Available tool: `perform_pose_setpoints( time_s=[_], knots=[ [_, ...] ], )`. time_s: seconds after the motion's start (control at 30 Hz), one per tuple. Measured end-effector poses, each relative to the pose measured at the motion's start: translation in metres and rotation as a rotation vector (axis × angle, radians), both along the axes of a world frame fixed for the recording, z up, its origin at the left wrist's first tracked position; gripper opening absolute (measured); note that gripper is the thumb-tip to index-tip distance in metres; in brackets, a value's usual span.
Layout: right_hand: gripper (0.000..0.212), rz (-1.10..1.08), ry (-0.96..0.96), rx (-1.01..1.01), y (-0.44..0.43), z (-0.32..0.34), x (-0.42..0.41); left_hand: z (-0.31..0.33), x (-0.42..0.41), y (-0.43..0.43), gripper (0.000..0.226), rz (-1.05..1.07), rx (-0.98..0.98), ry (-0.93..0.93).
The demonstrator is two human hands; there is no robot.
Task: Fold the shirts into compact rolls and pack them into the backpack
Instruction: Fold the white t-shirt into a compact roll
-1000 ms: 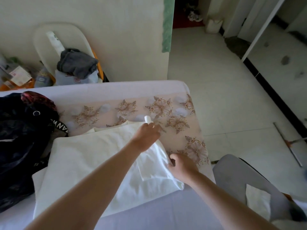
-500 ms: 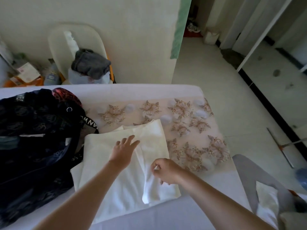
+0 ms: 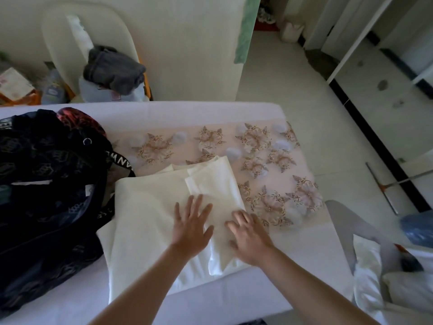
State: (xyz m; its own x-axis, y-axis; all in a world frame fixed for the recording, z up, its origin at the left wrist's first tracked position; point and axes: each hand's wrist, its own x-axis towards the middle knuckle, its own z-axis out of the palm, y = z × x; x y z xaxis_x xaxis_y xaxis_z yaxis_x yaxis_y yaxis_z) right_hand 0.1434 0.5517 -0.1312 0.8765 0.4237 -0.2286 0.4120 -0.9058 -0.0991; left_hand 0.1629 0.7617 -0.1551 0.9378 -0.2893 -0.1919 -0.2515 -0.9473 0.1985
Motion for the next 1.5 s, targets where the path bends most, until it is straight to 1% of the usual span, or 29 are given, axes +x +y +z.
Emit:
perform_pose_setpoints(
  time_s=[0.03,0.1,0.13,0.17,0.23,0.3,0.4,0.5,0.57,0.67,0.73,0.77,0.83,0.9,1.0,1.03,1.1,1.17,1.23,1.3,1.4,1.5],
  knots=[
    [0.040,0.028,-0.064,0.034,0.003,0.002,0.006,-0.003,-0.004,-0.003,0.071,0.073,-0.020,0.003],
    [0.028,0.079,-0.130,0.085,0.009,-0.004,0.019,-0.011,-0.018,-0.008,0.081,0.162,-0.022,0.070],
    [0.028,0.107,-0.134,0.108,0.012,-0.010,0.025,-0.015,-0.025,-0.008,0.085,0.169,-0.007,0.080],
    [0.035,0.136,-0.126,0.129,0.015,-0.018,0.030,-0.019,-0.028,-0.008,0.087,0.161,0.010,0.082],
    [0.050,0.152,-0.082,0.154,0.015,-0.032,0.038,-0.019,-0.025,-0.007,0.089,0.132,0.014,0.147],
    [0.061,0.137,-0.034,0.121,0.008,-0.036,0.040,-0.013,-0.017,-0.009,0.090,0.112,0.024,0.189],
    [0.064,0.115,-0.008,0.104,-0.018,-0.033,0.043,-0.009,-0.010,-0.024,0.088,0.090,0.001,0.193],
    [0.061,0.059,-0.019,0.120,-0.054,-0.025,0.048,-0.006,-0.007,-0.052,0.086,-0.007,0.016,0.185],
    [0.055,-0.017,-0.010,0.112,-0.077,-0.017,0.049,-0.004,-0.006,-0.072,0.083,-0.068,-0.016,0.179],
    [0.033,-0.115,-0.027,0.078,-0.087,-0.009,0.050,0.000,-0.003,-0.092,0.073,-0.080,-0.113,0.166],
    [0.022,-0.126,-0.052,0.057,-0.079,-0.003,0.054,0.006,-0.002,-0.093,0.068,-0.010,-0.187,0.144],
    [0.022,-0.112,-0.061,0.065,-0.071,0.000,0.056,0.010,-0.002,-0.091,0.066,0.045,-0.217,0.124],
    [0.030,-0.047,-0.054,0.137,-0.049,0.005,0.061,0.022,-0.005,-0.079,0.060,0.196,-0.258,0.059],
    [0.039,0.043,-0.010,0.246,-0.018,0.011,0.062,0.032,-0.011,-0.053,0.050,0.367,-0.260,-0.027],
    [0.044,0.173,0.125,0.353,0.038,0.022,0.060,0.039,-0.025,0.002,0.041,0.536,-0.167,-0.128],
    [0.045,0.200,0.176,0.361,0.055,0.025,0.058,0.040,-0.030,0.020,0.041,0.584,-0.126,-0.119],
    [0.045,0.226,0.259,0.345,0.087,0.027,0.054,0.041,-0.038,0.052,0.045,0.666,-0.072,-0.045],
    [0.045,0.221,0.326,0.331,0.112,0.026,0.052,0.039,-0.041,0.077,0.053,0.719,-0.079,0.063],
    [0.045,0.212,0.366,0.324,0.133,0.025,0.054,0.033,-0.040,0.098,0.060,0.768,-0.133,0.167],
    [0.045,0.196,0.351,0.315,0.154,0.023,0.061,0.030,-0.036,0.111,0.066,0.800,-0.182,0.238],
    [0.046,0.158,0.328,0.257,0.180,0.017,0.066,0.033,-0.028,0.116,0.066,0.779,-0.236,0.256],
    [0.050,0.170,0.274,0.136,0.194,0.009,0.060,0.039,-0.027,0.123,0.057,0.923,-0.459,0.291]
  ],
)
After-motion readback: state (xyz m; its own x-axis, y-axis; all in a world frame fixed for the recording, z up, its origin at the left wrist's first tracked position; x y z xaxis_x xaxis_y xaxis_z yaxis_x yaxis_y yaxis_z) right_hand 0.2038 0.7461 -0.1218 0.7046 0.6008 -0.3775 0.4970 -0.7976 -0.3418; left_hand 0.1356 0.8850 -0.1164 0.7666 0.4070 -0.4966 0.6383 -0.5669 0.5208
